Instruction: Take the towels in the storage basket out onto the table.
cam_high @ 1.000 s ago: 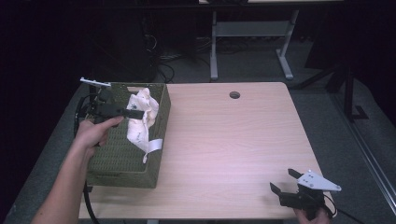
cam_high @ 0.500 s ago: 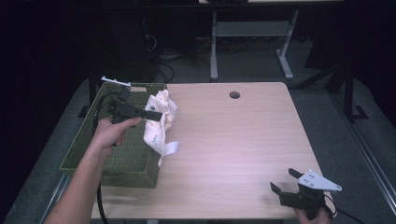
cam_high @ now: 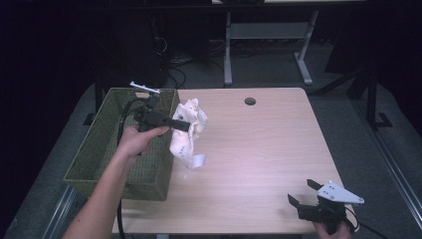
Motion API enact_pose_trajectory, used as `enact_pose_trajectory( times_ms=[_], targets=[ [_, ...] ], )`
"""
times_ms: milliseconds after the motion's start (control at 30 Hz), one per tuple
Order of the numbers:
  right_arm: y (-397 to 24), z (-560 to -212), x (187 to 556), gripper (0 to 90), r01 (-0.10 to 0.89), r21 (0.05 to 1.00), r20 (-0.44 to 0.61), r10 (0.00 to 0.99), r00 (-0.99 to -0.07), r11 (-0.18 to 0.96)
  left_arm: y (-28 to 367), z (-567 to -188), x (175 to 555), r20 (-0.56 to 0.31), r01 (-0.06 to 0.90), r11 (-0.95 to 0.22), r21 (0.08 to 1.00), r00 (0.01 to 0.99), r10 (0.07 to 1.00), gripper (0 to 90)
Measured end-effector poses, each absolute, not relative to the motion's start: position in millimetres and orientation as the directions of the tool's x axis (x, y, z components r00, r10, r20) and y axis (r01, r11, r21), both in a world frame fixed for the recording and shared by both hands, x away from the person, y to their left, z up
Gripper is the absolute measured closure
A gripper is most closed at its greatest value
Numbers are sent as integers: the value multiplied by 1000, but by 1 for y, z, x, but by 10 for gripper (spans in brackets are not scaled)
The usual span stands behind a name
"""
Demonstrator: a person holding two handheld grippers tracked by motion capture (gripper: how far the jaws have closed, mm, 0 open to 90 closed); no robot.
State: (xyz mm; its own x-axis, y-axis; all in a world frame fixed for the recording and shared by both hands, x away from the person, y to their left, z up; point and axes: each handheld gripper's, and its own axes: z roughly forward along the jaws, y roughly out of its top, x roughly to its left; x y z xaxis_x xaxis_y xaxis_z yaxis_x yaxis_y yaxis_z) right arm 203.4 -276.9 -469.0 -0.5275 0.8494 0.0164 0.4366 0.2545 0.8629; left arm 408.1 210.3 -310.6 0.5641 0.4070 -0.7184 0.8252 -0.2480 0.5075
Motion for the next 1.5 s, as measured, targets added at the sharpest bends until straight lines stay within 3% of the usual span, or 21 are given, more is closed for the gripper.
enact_pose_trajectory(
  times_ms=[767,1500],
  targets=[
    [-278,-467,203,137,427,871,21,848,-529,244,147,-327,415,-726,811,-293,507,585,362,716],
    [-279,-465,201,137,419,879,32,848,-529,227,96,-366,426,-709,839,-284,465,545,448,716]
  ],
)
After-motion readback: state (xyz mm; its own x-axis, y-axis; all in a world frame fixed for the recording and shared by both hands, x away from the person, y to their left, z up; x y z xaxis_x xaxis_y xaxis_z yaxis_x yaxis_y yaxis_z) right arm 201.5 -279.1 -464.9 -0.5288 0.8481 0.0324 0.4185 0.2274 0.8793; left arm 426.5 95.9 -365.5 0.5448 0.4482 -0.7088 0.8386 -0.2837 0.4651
